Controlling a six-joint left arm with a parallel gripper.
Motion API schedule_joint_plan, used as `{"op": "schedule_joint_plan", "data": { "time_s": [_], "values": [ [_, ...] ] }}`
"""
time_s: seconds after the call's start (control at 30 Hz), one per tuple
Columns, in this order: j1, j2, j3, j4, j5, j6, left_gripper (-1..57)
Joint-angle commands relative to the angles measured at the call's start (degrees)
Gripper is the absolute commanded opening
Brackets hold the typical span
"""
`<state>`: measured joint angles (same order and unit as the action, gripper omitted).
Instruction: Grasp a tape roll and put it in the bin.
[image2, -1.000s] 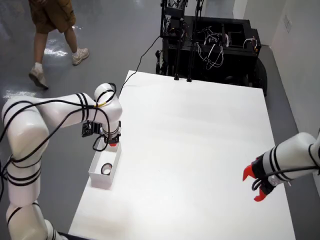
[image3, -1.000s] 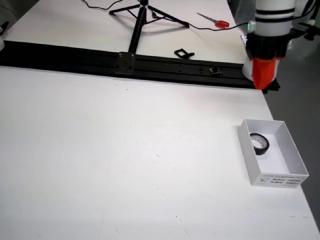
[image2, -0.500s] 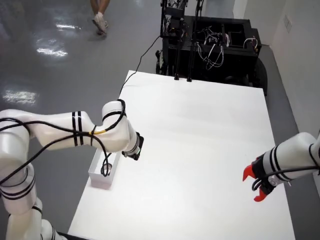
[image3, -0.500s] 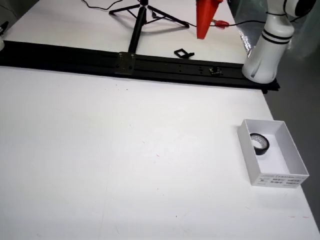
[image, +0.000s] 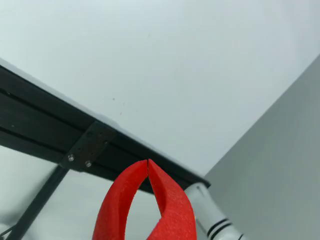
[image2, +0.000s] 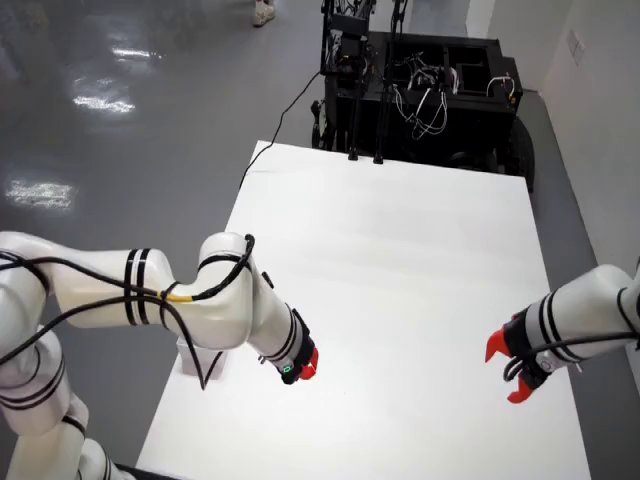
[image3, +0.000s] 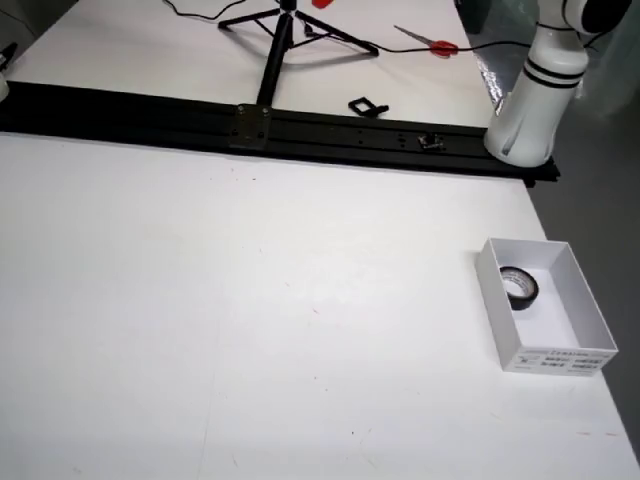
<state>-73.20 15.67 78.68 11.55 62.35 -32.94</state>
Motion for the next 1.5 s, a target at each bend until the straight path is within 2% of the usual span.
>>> {"op": "schedule_joint_plan", "data": {
  "time_s": [0.03,0.3,0.5,0.63,0.77,0.83,1.2,1.5],
  "values": [
    [-2.9,-0.6,-0.7,-8.6,-1.7,14.4,-0.4],
    [1.3,-0.6,-0.5,-8.6,3.0,9.0,-0.4],
    [2.1,-0.7,-0.3,-8.3,3.5,5.6,-0.4],
    [2.5,-0.7,-0.3,-8.1,2.2,6.4,-0.4],
    [4.0,-0.7,-0.3,-8.1,-3.8,13.5,-0.4],
    [5.2,-0.7,-0.3,-8.1,-5.4,15.0,-0.4],
    [11.5,-0.7,-0.4,-8.0,-5.1,16.8,-0.4],
    [8.3,-0.7,-0.4,-8.0,-5.1,17.5,-0.4]
  ]
}}
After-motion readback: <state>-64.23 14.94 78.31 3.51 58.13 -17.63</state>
